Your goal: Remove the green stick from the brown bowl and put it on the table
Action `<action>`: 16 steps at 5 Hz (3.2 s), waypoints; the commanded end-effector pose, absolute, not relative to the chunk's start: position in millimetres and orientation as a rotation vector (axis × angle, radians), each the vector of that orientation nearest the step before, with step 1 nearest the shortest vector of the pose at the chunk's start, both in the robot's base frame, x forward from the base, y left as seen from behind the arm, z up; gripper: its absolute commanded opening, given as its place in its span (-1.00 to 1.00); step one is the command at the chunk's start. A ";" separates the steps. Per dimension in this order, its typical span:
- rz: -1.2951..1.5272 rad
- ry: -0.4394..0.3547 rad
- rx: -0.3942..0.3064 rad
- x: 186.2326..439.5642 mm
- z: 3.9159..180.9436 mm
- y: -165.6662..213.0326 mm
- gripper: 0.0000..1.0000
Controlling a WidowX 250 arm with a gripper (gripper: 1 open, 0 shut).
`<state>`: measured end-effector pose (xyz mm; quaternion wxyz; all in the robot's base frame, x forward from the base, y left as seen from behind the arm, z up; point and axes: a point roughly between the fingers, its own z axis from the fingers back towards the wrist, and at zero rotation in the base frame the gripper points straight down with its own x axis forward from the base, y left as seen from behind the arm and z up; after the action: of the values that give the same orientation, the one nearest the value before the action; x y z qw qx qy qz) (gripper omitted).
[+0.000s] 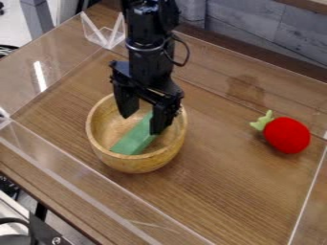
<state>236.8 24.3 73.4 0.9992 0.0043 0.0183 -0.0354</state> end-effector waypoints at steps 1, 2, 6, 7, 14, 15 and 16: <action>-0.001 -0.015 0.016 251.0 78.8 28.5 1.00; 0.037 -0.018 0.017 261.0 74.1 30.2 1.00; 0.073 -0.054 -0.010 244.6 48.3 35.0 1.00; 0.086 -0.066 -0.016 244.2 50.2 32.4 1.00; 0.098 -0.076 -0.021 259.9 45.3 66.8 -1.00; 0.068 -0.076 -0.022 265.6 42.3 70.9 -1.00; 0.054 -0.093 -0.024 271.2 52.9 73.9 -1.00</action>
<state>262.4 68.4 37.6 0.9994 -0.0183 -0.0171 0.0241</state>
